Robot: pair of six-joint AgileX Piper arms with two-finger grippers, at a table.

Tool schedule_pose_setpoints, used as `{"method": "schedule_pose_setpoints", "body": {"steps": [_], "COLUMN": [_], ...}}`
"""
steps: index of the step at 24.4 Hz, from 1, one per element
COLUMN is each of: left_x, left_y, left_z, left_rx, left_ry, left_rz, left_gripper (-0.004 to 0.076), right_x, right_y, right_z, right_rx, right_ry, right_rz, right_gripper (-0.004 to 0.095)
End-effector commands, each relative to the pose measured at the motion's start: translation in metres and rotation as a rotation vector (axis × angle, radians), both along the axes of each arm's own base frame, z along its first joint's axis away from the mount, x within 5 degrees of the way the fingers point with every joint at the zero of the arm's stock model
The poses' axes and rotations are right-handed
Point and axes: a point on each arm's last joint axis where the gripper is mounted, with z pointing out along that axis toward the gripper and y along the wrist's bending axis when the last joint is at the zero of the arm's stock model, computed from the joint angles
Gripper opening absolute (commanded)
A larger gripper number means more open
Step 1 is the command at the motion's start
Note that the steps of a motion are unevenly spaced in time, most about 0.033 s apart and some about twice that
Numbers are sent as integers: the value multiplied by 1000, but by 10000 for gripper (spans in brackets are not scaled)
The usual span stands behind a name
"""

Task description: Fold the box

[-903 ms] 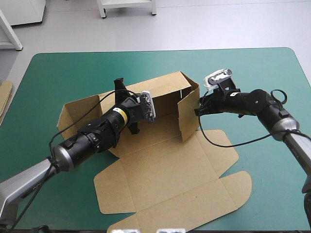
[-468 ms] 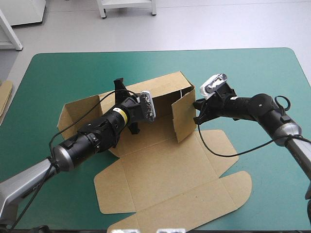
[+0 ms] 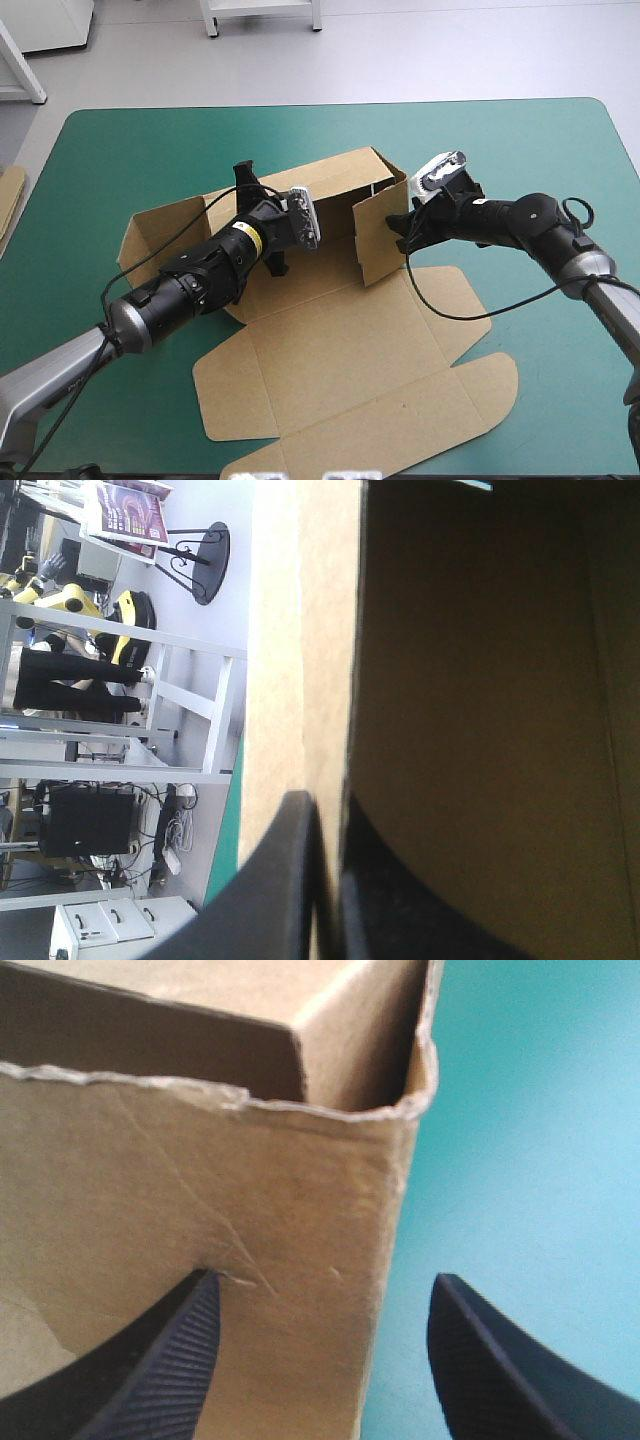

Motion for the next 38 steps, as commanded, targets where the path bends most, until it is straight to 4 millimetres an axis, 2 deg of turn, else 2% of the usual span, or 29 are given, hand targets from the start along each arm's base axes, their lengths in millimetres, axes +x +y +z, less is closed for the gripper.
{"method": "schedule_pose_setpoints", "body": {"steps": [1, 7, 15, 21, 26, 30, 32, 34, 37, 38], "left_x": [-4, -4, -3, -3, -3, -3, -3, -3, -3, -3], "left_y": [-4, -3, -2, -1, -1, -1, -1, -1, -1, -1], "left_z": [5, 5, 4, 4, 4, 4, 4, 4, 4, 4], "left_rx": [-108, -103, -93, -94, -94, -94, -96, -100, -103, -103], "left_ry": [34, 37, 39, 44, 44, 44, 45, 47, 49, 49], "left_rz": [7, 12, 23, 33, 35, 35, 36, 38, 42, 42], "left_gripper": [-9, -8, -9, -9, -9, -9, -9, -8, -9, -9], "right_x": [0, -3, 0, 8, 5, 3, 5, 6, 6, 6], "right_y": [0, 11, 25, 33, 44, 51, 51, 50, 50, 50], "right_z": [21, 21, 26, 13, 15, 15, 14, 14, 14, 14], "right_rx": [47, 35, 20, 36, 33, 25, 25, 33, 32, 32], "right_ry": [-80, -98, -203, -166, -196, -221, -225, -223, -224, -224], "right_rz": [-22, 2, -87, -133, -132, -136, -148, -163, -165, -165], "right_gripper": [575, 569, 530, 523, 397, 381, 337, 220, -16, -1]}}
